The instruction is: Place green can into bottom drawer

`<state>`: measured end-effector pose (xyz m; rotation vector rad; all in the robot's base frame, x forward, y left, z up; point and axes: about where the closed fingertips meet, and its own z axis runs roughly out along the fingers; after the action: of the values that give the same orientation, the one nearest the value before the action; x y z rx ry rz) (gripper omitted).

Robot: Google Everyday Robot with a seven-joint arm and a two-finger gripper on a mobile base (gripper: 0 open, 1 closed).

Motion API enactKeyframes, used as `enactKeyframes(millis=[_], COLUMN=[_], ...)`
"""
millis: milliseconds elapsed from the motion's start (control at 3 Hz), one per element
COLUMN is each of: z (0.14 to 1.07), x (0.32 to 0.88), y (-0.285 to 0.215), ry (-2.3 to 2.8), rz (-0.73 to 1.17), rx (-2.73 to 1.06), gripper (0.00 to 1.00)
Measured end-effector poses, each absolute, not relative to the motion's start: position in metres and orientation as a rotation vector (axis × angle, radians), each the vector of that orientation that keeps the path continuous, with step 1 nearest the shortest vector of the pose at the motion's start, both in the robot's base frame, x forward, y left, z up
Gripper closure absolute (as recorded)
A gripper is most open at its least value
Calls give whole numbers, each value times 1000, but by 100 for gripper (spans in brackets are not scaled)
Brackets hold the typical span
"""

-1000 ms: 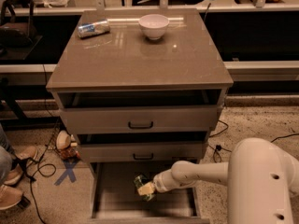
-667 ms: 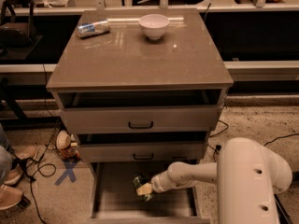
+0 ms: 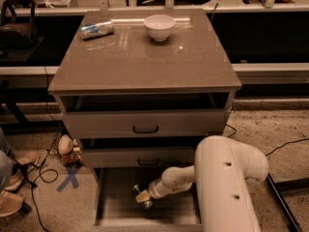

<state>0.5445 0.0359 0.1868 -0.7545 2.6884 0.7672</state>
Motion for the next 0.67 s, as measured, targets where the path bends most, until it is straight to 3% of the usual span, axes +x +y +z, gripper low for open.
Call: enactKeyframes(millis=[333, 667], z=[166, 154], x=[544, 543], y=[50, 57], ry=[2732, 2754], rz=[743, 737], rx=[-798, -823], gripper=[28, 3])
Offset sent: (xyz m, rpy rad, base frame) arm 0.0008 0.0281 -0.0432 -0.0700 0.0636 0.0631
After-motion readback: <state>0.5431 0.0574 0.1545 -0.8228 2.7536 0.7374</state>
